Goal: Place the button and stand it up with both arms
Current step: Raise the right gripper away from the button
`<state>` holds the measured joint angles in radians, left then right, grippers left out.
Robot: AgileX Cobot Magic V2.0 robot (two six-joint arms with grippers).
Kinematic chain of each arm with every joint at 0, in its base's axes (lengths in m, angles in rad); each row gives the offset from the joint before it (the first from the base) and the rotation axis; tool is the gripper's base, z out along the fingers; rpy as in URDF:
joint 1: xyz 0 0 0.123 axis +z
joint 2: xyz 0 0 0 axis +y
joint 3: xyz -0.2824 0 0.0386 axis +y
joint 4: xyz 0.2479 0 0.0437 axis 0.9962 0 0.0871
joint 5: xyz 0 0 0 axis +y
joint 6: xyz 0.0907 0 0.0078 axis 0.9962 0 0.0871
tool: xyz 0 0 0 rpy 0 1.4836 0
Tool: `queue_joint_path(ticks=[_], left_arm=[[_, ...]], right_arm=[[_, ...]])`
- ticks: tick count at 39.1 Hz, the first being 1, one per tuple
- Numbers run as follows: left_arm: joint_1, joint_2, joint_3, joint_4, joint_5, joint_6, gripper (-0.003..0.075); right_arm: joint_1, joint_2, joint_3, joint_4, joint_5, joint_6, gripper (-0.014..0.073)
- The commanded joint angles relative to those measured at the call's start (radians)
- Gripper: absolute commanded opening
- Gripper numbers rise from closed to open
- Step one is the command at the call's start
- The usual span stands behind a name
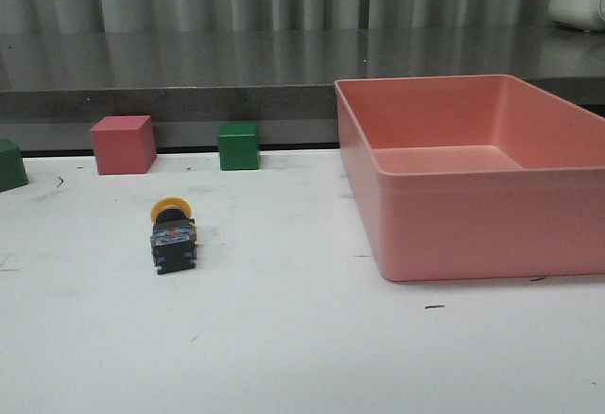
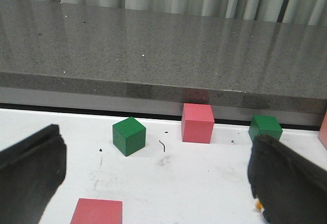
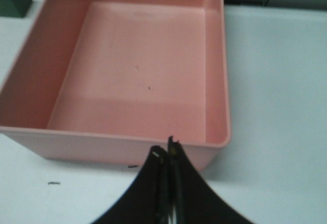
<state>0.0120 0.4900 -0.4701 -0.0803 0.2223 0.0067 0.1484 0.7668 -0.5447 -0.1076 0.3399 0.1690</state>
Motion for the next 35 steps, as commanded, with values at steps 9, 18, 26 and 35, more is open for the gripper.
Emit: queue_joint_path(ticks=[9,18,26,35], left_arm=[[0.002,0.007,-0.036,-0.002,-0.081,-0.001,0.0691],[0.002,0.007,-0.036,-0.002,-0.083,-0.001,0.0691],[0.002,0.026,-0.041,-0.048,-0.108,-0.001,0.0691],[-0.052,0.185,-0.147,-0.061,-0.017,0.005,0.0691]], right_arm=[[-0.003,-0.288,0.116,-0.034,-0.198,-0.009,-0.0062],[-0.003,-0.358,0.131,-0.034,-0.214,-0.009,-0.0062],[-0.003,-0.358,0.131,-0.034,-0.214,-0.009,-0.0062],[-0.003,-0.358,0.131,-0.034,-0.214,-0.009,-0.0062]])
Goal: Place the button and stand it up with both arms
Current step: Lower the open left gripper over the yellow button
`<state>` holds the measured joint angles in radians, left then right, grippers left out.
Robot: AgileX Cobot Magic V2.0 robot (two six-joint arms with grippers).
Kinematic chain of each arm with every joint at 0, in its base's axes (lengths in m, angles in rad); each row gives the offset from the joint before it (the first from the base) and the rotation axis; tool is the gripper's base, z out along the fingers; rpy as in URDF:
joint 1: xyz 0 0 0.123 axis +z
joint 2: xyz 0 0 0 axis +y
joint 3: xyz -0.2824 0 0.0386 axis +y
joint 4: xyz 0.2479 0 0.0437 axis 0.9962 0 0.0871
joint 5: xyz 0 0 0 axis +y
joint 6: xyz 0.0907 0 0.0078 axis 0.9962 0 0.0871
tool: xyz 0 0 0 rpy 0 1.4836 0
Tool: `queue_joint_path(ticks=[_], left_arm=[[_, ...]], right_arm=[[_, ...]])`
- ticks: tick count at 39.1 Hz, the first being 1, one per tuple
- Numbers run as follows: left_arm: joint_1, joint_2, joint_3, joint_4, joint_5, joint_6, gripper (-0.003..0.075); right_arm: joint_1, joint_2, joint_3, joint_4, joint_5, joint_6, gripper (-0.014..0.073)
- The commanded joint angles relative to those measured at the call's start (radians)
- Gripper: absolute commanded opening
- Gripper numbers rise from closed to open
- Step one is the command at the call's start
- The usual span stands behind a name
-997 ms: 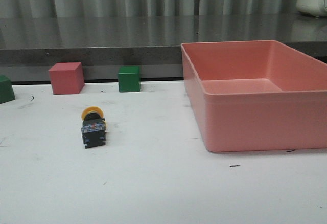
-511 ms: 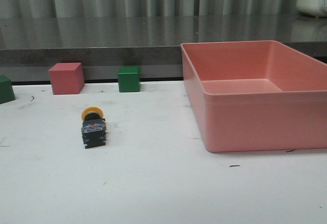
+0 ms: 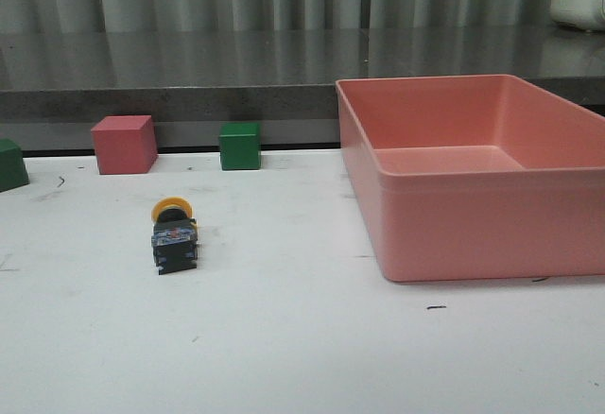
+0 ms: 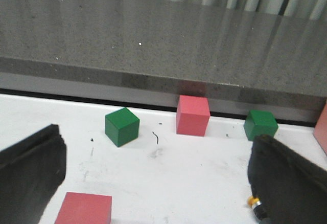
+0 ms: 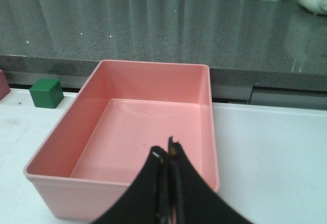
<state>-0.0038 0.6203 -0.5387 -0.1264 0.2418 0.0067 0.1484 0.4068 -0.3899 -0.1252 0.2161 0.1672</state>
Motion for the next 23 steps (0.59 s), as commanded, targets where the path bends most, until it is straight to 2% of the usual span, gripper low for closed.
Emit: queue_joint_path(ticks=[1,14,19,23], left_arm=[[-0.050,0.077,-0.093,-0.015,-0.019,0.007,0.0691],[-0.363,0.408,-0.309,-0.011,0.117,0.007,0.0691],[-0.429,0.552,-0.408,-0.017,0.232,0.007,0.0691],[-0.440,0.674,-0.507,-0.046,0.374,0.007,0.0691]], right_arm=[[-0.003,0.002,-0.024,-0.016,-0.090,-0.007,-0.0062],[-0.003,0.002,-0.024,-0.016,-0.090,-0.007,-0.0062],[-0.003,0.002,-0.024,-0.016,-0.090,-0.007,-0.0062],[-0.003,0.002,-0.024,-0.016,-0.090,-0.007,-0.0062]])
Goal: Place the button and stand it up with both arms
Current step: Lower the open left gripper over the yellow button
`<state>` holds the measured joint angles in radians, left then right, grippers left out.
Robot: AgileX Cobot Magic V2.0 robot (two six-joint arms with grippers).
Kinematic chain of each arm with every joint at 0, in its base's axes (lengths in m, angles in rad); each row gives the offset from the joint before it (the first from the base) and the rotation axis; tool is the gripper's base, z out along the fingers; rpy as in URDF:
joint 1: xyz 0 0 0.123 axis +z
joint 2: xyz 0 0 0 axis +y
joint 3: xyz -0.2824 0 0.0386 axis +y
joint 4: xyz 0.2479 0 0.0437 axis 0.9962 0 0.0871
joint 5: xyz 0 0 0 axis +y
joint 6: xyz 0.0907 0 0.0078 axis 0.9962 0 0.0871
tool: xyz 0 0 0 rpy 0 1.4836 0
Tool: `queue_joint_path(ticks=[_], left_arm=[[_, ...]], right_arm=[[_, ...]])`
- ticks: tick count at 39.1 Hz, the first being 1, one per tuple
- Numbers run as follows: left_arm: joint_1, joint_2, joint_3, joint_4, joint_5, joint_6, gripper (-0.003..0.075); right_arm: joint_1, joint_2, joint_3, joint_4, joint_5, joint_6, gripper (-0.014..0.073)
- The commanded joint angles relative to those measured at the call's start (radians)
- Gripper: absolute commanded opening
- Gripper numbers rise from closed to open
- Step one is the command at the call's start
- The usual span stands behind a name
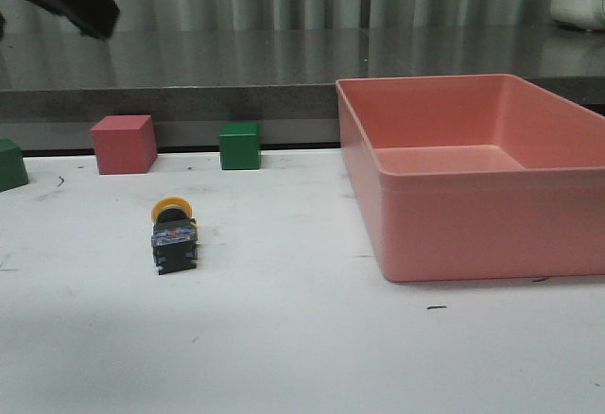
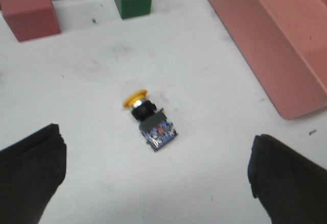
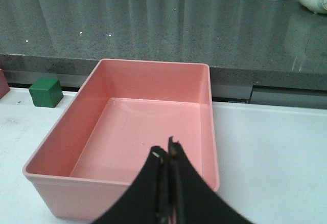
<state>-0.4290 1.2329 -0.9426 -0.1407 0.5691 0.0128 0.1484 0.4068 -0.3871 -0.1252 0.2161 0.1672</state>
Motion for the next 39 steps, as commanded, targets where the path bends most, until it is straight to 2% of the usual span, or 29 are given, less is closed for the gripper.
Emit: queue_joint_path(ticks=[1,10,17,28,39], left_arm=[[-0.014,0.094,-0.123,-0.041,0.082,-0.001,0.0691],[-0.014,0.339,-0.348,-0.053,0.303,-0.068,0.0691],[-0.014,0.516,-0.532,-0.026,0.457,-0.205,0.0691],[-0.010,0.709,-0.693,0.004,0.534,-0.295,0.0691],[0.036,0.813,-0.732,-0.003,0.572,-0.326,0.0691]], right_arm=[[-0.003,0.002,-0.026,-0.016,-0.090,-0.007,-0.0062],[-0.003,0.002,-0.026,-0.016,-0.090,-0.007,-0.0062],[-0.003,0.002,-0.026,-0.016,-0.090,-0.007,-0.0062],[-0.003,0.002,-0.026,-0.016,-0.090,-0.007,-0.0062],[-0.003,0.002,-0.026,-0.016,-0.090,-0.007,-0.0062]])
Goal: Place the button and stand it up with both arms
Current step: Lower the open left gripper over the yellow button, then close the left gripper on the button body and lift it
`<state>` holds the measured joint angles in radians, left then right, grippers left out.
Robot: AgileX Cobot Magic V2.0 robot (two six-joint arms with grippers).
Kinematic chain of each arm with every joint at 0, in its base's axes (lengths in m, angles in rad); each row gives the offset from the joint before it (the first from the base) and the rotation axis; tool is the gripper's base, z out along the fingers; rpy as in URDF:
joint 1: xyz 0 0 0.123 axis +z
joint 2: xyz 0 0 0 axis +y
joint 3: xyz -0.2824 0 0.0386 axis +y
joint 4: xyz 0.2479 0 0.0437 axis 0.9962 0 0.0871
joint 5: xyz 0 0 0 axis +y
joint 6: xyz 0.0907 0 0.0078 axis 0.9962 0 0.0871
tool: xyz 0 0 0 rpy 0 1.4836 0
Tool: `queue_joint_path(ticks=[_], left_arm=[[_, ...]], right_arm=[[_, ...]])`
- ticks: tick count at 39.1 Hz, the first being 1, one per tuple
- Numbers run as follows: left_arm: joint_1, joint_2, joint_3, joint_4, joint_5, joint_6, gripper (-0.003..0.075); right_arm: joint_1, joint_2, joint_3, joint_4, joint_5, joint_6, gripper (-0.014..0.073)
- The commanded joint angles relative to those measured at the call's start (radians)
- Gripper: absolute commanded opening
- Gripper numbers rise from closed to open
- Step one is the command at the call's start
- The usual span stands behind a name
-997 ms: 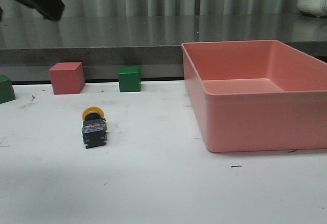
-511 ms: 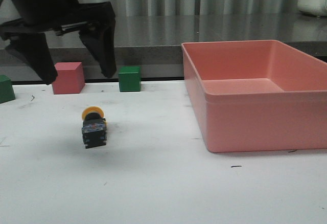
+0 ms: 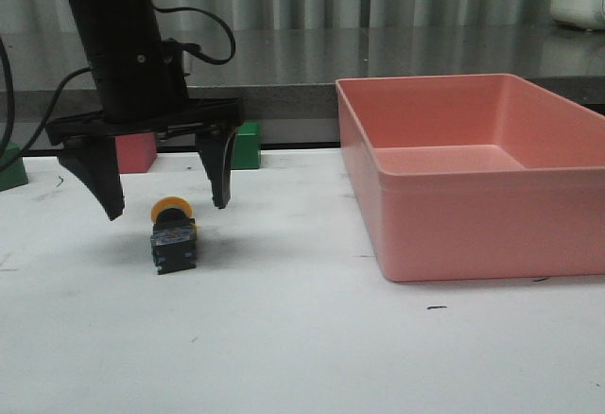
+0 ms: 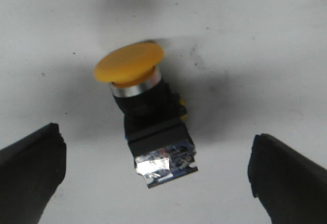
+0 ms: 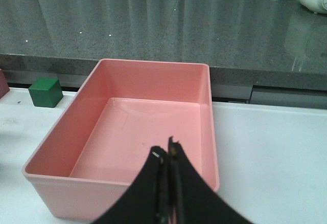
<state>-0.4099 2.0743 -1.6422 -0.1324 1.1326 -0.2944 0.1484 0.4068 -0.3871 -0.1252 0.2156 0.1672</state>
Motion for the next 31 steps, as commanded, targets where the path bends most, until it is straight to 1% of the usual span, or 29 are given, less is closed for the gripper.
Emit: queue_joint_path(ticks=[1,11,25,27,31], left_arm=[[0.024,-0.022,-0.033,-0.018,0.009,-0.019,0.0691],[0.036,0.022,-0.033,-0.087,-0.066,-0.019,0.0691],[0.036,0.053,-0.033,-0.108,-0.063,-0.019,0.0689],[0.036,0.053,-0.033,-0.108,-0.058,-0.019,0.0674],[0.036,0.053,-0.033,-0.108,-0.048,-0.019,0.0591]], right_arm=[[-0.003,0.002,-0.026,-0.016,-0.090,-0.007,-0.0062],[-0.003,0.002,-0.026,-0.016,-0.090,-0.007,-0.0062],[-0.003,0.002,-0.026,-0.016,-0.090,-0.007,-0.0062],[-0.003,0.002,-0.026,-0.016,-0.090,-0.007,-0.0062],[-0.003,0.002,-0.026,-0.016,-0.090,-0.007,-0.0062]])
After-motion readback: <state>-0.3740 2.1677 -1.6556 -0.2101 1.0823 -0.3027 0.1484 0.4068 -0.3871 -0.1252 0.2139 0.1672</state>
